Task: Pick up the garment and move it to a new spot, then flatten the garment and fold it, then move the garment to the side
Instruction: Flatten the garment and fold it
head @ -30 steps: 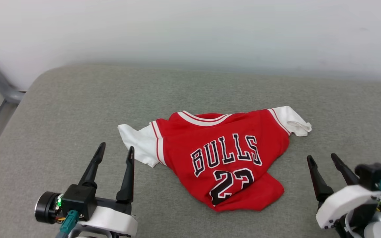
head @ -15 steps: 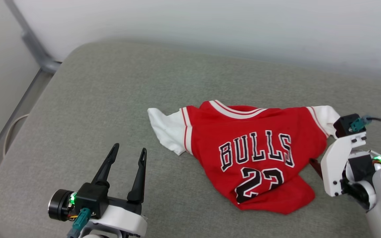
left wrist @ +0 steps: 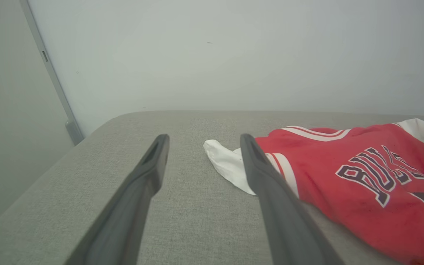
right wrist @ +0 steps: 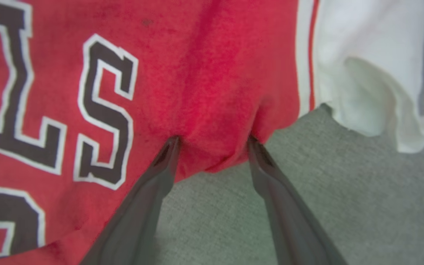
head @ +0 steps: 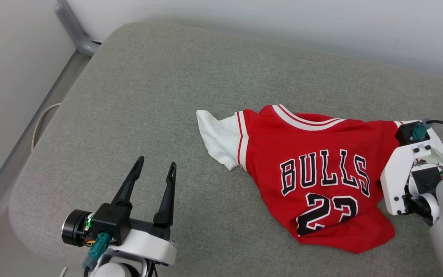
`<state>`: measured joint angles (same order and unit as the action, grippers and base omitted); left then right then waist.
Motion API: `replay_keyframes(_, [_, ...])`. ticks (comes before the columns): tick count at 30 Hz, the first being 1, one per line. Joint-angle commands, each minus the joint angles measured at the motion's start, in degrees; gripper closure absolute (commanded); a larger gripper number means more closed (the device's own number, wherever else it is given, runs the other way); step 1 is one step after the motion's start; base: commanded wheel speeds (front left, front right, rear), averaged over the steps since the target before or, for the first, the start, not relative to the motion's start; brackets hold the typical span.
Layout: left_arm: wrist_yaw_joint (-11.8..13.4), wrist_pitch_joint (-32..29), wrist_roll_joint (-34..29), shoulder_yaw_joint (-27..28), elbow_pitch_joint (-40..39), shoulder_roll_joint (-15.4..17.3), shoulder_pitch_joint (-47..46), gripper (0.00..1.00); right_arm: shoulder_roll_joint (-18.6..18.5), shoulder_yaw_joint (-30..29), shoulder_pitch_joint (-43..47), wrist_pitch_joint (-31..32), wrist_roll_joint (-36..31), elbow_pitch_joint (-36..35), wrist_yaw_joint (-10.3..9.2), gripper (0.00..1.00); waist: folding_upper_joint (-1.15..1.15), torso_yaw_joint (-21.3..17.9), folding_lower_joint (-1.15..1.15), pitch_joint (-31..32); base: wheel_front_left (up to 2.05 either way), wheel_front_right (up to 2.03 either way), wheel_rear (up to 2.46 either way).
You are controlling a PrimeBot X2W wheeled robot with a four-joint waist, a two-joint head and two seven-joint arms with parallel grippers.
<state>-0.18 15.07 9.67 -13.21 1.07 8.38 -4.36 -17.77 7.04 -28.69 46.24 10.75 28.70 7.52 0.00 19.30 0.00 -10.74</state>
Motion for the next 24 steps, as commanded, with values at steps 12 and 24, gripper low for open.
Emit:
replay_keyframes(12, [-2.14,0.14,-2.06,3.28,1.71,-1.30,-0.83,0.00,0.55,3.21,2.30,-3.17,4.02,2.10,-0.05,1.00,0.00,-2.56,0.00,3.07,0.00,0.00,0.00])
replay_keyframes(24, [-2.83,0.15,-3.12,5.38,2.25,-1.38,3.31,0.00,3.41,4.00,15.65,2.76,12.02,-9.66,-0.05,1.00,0.00,-6.10,0.00,8.93,0.00,0.00,0.00])
